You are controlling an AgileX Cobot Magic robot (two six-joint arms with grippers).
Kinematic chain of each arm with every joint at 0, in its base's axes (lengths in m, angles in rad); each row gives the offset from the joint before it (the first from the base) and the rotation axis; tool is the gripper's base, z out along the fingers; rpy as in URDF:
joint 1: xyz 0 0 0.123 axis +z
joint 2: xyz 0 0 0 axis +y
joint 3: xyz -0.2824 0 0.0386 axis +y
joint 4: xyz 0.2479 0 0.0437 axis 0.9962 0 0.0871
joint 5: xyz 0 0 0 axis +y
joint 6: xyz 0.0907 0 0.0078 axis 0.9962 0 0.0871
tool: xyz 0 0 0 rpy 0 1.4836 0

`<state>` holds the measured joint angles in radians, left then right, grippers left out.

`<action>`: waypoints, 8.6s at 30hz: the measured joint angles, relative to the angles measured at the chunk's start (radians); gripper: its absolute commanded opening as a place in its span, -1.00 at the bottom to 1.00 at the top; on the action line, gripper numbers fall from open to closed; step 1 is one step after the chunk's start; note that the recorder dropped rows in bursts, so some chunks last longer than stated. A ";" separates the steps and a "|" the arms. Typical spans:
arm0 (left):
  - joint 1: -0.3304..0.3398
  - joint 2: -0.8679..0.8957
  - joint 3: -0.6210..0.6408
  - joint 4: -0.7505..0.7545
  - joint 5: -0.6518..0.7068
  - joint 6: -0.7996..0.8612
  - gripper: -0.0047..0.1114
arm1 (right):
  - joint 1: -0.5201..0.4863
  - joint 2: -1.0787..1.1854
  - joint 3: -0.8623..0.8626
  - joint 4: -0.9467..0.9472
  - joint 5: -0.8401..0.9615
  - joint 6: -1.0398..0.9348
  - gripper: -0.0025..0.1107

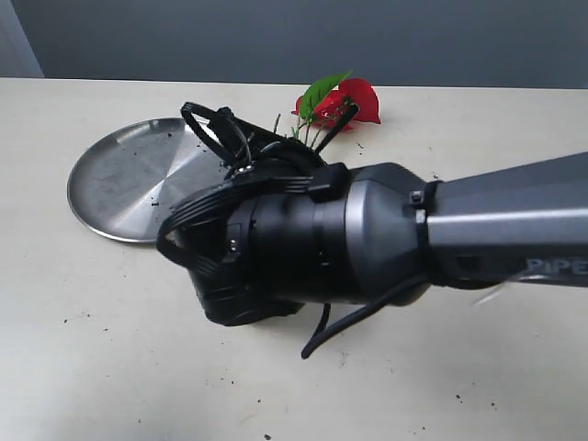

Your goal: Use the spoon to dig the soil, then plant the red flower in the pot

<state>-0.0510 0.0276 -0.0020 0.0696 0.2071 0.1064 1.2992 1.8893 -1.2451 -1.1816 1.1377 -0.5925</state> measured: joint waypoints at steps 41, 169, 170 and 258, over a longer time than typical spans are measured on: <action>0.000 0.000 0.000 0.000 0.001 0.000 -0.91 | -0.049 -0.004 0.000 0.103 -0.102 -0.060 -0.97; 0.000 0.000 0.000 0.000 0.001 0.000 -0.91 | -0.690 0.622 -1.096 1.265 0.012 0.960 0.12; 0.000 0.000 0.000 0.000 0.001 0.000 -0.91 | -0.690 0.629 -1.096 1.262 0.011 0.966 0.11; 0.000 0.000 0.000 0.000 0.001 0.000 -0.91 | -0.409 -0.339 0.492 1.029 -1.740 0.865 -0.96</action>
<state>-0.0510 0.0276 -0.0020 0.0696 0.2078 0.1064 0.8906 1.5500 -0.7526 -0.1524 -0.6027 0.2726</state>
